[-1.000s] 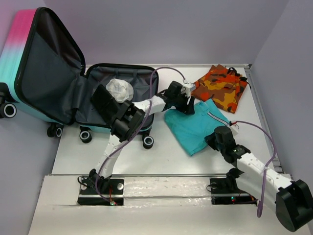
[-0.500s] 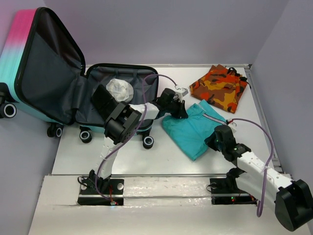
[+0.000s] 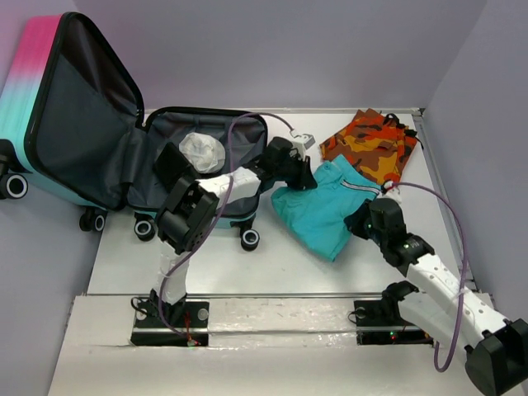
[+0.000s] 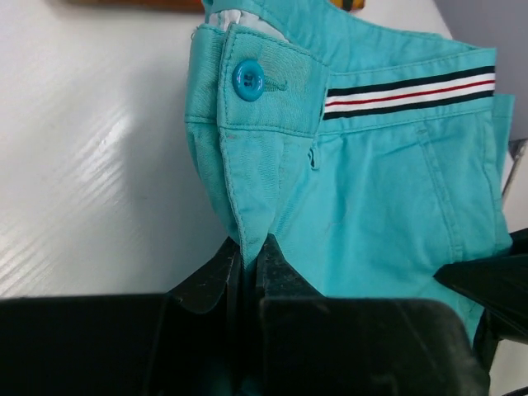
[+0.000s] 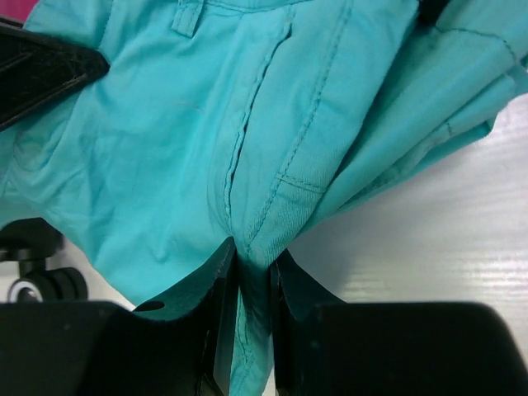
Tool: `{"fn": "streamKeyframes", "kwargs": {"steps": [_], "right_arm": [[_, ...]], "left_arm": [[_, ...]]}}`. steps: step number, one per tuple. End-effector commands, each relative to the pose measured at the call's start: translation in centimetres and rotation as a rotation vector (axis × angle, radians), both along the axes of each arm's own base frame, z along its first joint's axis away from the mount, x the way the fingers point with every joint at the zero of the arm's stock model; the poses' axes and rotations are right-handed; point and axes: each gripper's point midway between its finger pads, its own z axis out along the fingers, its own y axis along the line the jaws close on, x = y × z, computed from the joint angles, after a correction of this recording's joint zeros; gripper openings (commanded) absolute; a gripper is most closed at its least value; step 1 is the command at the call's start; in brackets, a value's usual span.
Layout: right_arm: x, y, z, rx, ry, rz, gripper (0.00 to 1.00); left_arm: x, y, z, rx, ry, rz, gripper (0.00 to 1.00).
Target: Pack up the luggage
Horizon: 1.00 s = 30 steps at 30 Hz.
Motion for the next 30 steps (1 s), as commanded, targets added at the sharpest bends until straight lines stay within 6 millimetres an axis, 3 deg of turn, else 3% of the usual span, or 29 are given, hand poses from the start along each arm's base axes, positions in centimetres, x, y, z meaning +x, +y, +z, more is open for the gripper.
{"fn": "streamKeyframes", "kwargs": {"steps": [1, 3, 4, 6, 8, 9, 11, 12, 13, 14, 15, 16, 17, 18, 19, 23, 24, 25, 26, 29, 30], "right_arm": [[3.1, 1.7, 7.5, 0.025, -0.190, 0.077, 0.07], [3.8, 2.3, 9.1, 0.037, -0.227, 0.102, 0.07], [4.4, 3.0, 11.3, 0.053, -0.274, 0.127, 0.07], [5.4, 4.1, 12.8, 0.068, -0.297, 0.163, 0.07], [6.6, 5.7, 15.0, 0.102, -0.341, 0.218, 0.07], [7.8, 7.3, 16.4, 0.133, -0.359, 0.272, 0.07], [9.0, 9.4, 17.3, 0.153, -0.360, 0.329, 0.07], [9.8, 10.7, 19.6, 0.171, -0.399, 0.357, 0.07], [11.1, 12.1, 18.4, 0.166, -0.364, 0.381, 0.07], [11.1, 14.0, 18.5, 0.168, -0.360, 0.424, 0.07], [11.5, 15.3, 18.8, 0.169, -0.358, 0.450, 0.07], [12.8, 17.3, 18.9, 0.173, -0.350, 0.479, 0.07], [12.7, 19.7, 19.7, 0.190, -0.378, 0.525, 0.07], [12.9, 21.1, 19.8, 0.201, -0.375, 0.557, 0.07], [14.1, 23.1, 19.5, 0.205, -0.365, 0.581, 0.07], [13.8, 28.2, 18.3, 0.227, -0.329, 0.667, 0.07], [14.0, 30.0, 17.2, 0.230, -0.309, 0.692, 0.07], [14.4, 30.5, 16.6, 0.228, -0.298, 0.695, 0.07], [14.9, 31.7, 15.0, 0.215, -0.275, 0.708, 0.07], [15.4, 32.7, 11.8, 0.168, -0.195, 0.748, 0.07], [15.9, 33.0, 10.6, 0.148, -0.178, 0.750, 0.20]], "left_arm": [[0.3, -0.7, 10.8, -0.157, -0.146, 0.010, 0.06], [0.6, -0.3, 12.7, -0.172, -0.172, 0.029, 0.06], [1.0, 0.4, 15.2, -0.195, -0.206, 0.044, 0.06], [1.8, 1.8, 18.3, -0.212, -0.249, 0.075, 0.06], [3.8, 4.7, 20.8, -0.203, -0.278, 0.152, 0.06], [5.3, 7.6, 22.0, -0.185, -0.292, 0.229, 0.06], [6.8, 11.0, 23.9, -0.172, -0.324, 0.312, 0.06], [7.0, 13.1, 25.3, -0.170, -0.341, 0.360, 0.06], [8.1, 16.2, 25.5, -0.149, -0.342, 0.430, 0.06], [8.8, 18.4, 25.2, -0.128, -0.342, 0.498, 0.06], [8.7, 20.4, 26.2, -0.130, -0.355, 0.550, 0.06], [9.0, 22.1, 26.2, -0.121, -0.347, 0.592, 0.06], [9.4, 25.0, 25.0, -0.097, -0.317, 0.646, 0.06], [9.1, 26.5, 25.5, -0.095, -0.329, 0.676, 0.06], [9.0, 28.1, 24.5, -0.053, -0.312, 0.702, 0.06], [8.9, 35.2, 20.9, 0.083, -0.255, 0.846, 0.06], [8.6, 37.5, 19.5, 0.134, -0.242, 0.904, 0.06], [8.5, 38.7, 18.8, 0.162, -0.241, 0.954, 0.06], [8.1, 40.6, 17.5, 0.222, -0.236, 1.036, 0.29], [7.9, 43.5, 16.1, 0.324, -0.231, 1.171, 0.66], [7.9, 45.0, 15.6, 0.339, -0.215, 1.211, 0.97]]}}
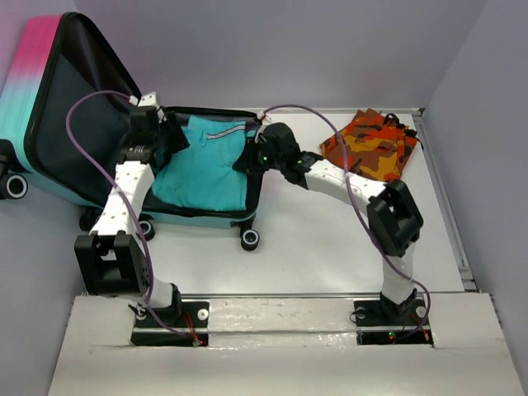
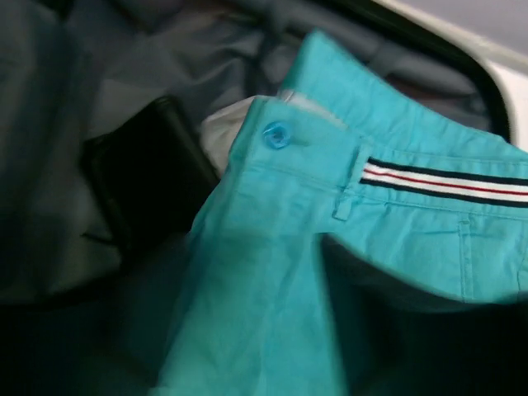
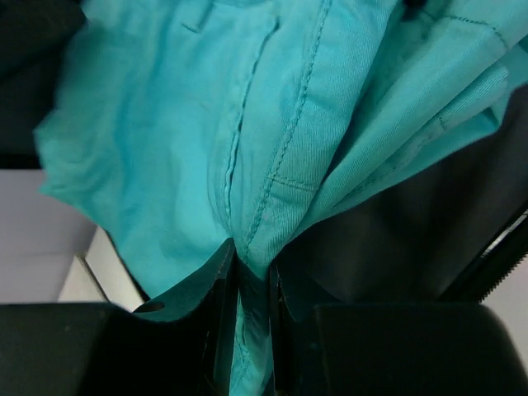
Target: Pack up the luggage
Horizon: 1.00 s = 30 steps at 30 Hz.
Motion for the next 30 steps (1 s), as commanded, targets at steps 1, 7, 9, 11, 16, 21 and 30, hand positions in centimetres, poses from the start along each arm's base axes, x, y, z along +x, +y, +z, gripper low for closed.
{"fn": "streamKeyframes", "kwargs": {"steps": [1, 7, 9, 11, 16, 21, 30], "right_arm": [[1.2, 1.3, -2.2, -0.078, 0.011, 0.061, 0.20], [1.5, -1.7, -0.6, -0.150, -0.054, -0.004, 1.00], [1.9, -4.1, 2.4, -0.125, -0.105, -0.049, 1.00], [1.4, -6.3, 5.0, -0.091, -0.145, -0.085, 1.00], [3.8, -17.0, 4.9, -0.121, -0.142, -0.311, 0.94], [5.2, -29.6, -2.9, -0.330, 0.012, -0.614, 0.70], [7.5, -40.1, -11.5, -0.637, 0.209, -0.831, 0.73]], "left_arm": [[0.0, 5.7, 1.1, 0.125, -0.040, 0.238, 0.99], [-1.4, 4.5, 9.1, 0.037, -0.253, 0.228, 0.99], [-2.5, 3.0, 11.9, 0.019, -0.325, 0.187, 0.99], [-3.2, -0.5, 12.7, 0.010, -0.360, 0.098, 0.99], [-7.2, -9.1, 12.4, -0.043, -0.397, -0.146, 0.99], [-12.7, -16.5, 10.9, -0.100, -0.384, -0.429, 0.99], [-16.5, -17.4, 10.0, -0.080, -0.435, -0.504, 0.99]]}}
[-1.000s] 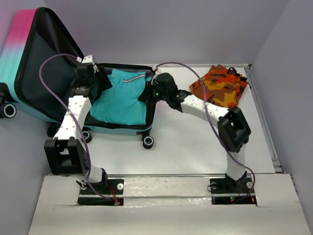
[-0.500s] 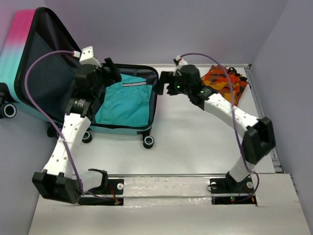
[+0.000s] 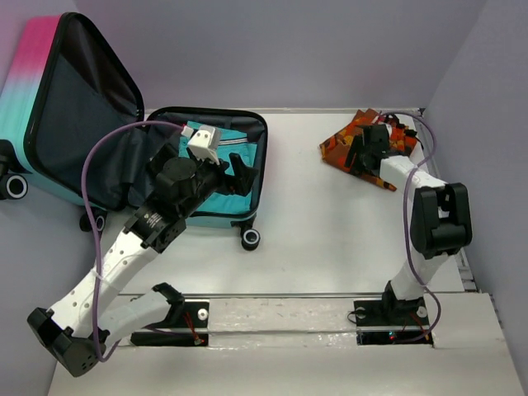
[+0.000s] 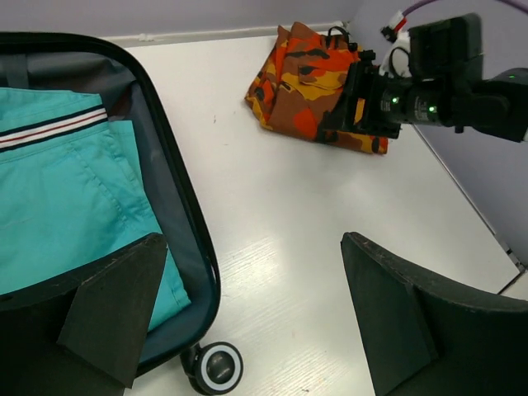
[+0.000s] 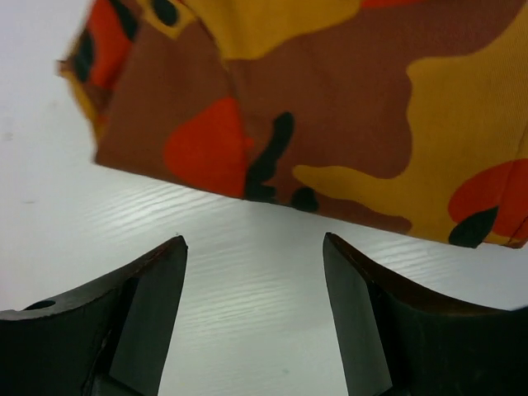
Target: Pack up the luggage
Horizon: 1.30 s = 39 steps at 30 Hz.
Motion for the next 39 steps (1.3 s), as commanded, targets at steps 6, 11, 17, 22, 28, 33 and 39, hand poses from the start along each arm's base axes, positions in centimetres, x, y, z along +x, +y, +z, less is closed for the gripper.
{"fn": "streamKeyframes", "kwargs": {"steps": [6, 11, 17, 22, 28, 33, 39], "right_arm": [[4.7, -4.6, -2.6, -0.261, 0.103, -0.073, 0.73], [4.3, -4.0, -7.7, -0.256, 0.247, -0.031, 0.57], [2.1, -0.2, -8.6, -0.133, 0.314, 0.072, 0.34], [-1.0, 3.3, -8.3, -0.050, 0.337, 0.152, 0.33], [-6.1, 7.2, -7.8, 0.100, 0.293, 0.222, 0.33], [-8.8, 8.1, -3.4, 0.176, 0.150, 0.238, 0.37], [-9.2, 2.2, 3.3, 0.153, -0.040, 0.101, 0.80]], "left_arm": [[-0.7, -0.2, 2.0, -0.014, -0.096, -0.040, 0.99], [-0.9, -0.7, 2.1, -0.019, -0.095, -0.074, 0.99], [-1.1, -1.5, 2.1, -0.029, -0.083, -0.108, 0.99], [-0.8, -2.5, 1.5, -0.036, -0.047, -0.137, 0.99], [-0.8, -4.9, 0.6, -0.027, 0.017, -0.181, 0.99], [-1.5, -6.9, 0.7, -0.022, 0.044, -0.178, 0.99], [-1.7, -12.3, -0.5, -0.003, 0.068, -0.193, 0.99]]}}
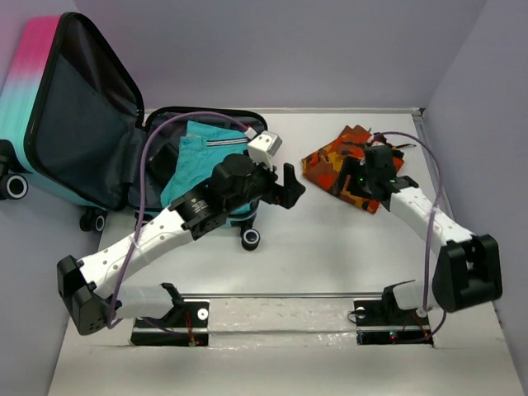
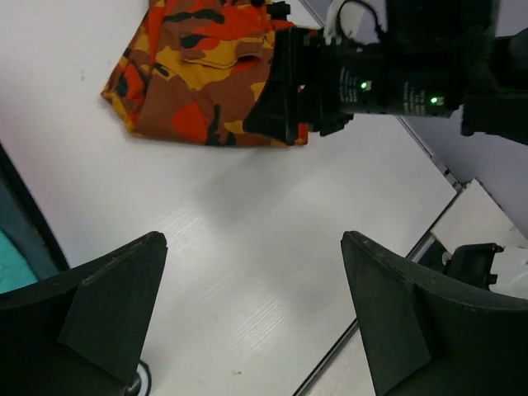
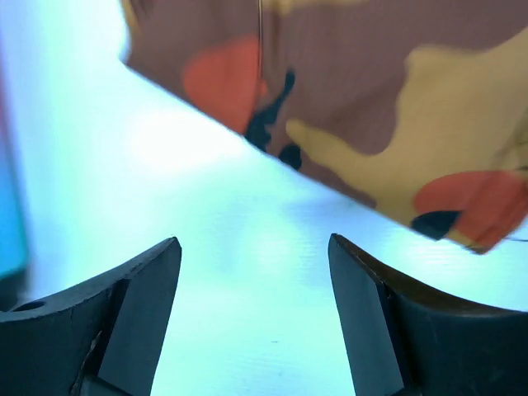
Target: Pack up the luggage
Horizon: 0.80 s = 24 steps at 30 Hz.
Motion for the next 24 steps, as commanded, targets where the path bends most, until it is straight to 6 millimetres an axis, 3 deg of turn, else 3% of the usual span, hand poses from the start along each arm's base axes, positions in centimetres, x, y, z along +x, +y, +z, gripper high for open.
{"fn": "streamKeyframes", "kwargs": {"steps": [1, 2, 3, 5, 8, 10, 13, 15, 21, 23, 24], "right_arm": [[1.8, -4.8, 5.0, 0.038, -0.168, -0.149, 0.81], [1.8, -6.0, 5.1, 0.037, -0.175, -0.183, 0.86], [1.7, -9.3, 5.0, 0.037, -0.195, -0.287, 0.91], [1.7, -12.3, 4.3, 0.044, -0.220, -0.388, 1.00], [2.5, -15.6, 2.2, 0.166, -0.197, -0.491, 1.00], [3.4, -15.9, 1.4, 0.189, -0.176, -0.483, 1.00], [5.5, -14.8, 0.6, 0.242, -0.174, -0.401, 1.00], [6.0, -14.5, 0.3, 0.264, -0.178, -0.386, 1.00], [6.4, -14.7, -3.6, 0.278, -0.076, -0.421, 0.99], [6.7, -14.3, -4.8, 0.300, -0.042, -0.414, 0.90], [6.7, -14.4, -5.1, 0.304, -0.033, -0.426, 0.77]], "left_arm": [[1.6, -3.0, 1.4, -0.039, -0.027, 0.049, 0.99], [2.0, -3.4, 1.1, -0.037, -0.024, 0.056, 0.99], [2.9, -3.8, 0.6, -0.018, -0.025, 0.076, 0.99], [3.7, -4.3, 0.3, -0.005, -0.026, 0.095, 0.99], [3.7, -5.6, -1.3, 0.007, -0.002, 0.062, 0.99], [3.7, -5.8, -1.9, 0.013, 0.006, 0.053, 0.99], [3.8, -6.1, -2.7, 0.019, 0.003, 0.045, 0.99], [4.0, -6.0, -3.6, 0.037, 0.008, 0.054, 0.99], [4.7, -6.6, -5.0, 0.059, 0.013, 0.059, 0.99], [4.9, -6.8, -5.2, 0.068, 0.013, 0.061, 0.99], [5.1, -7.0, -5.4, 0.070, 0.013, 0.062, 0.99]]}}
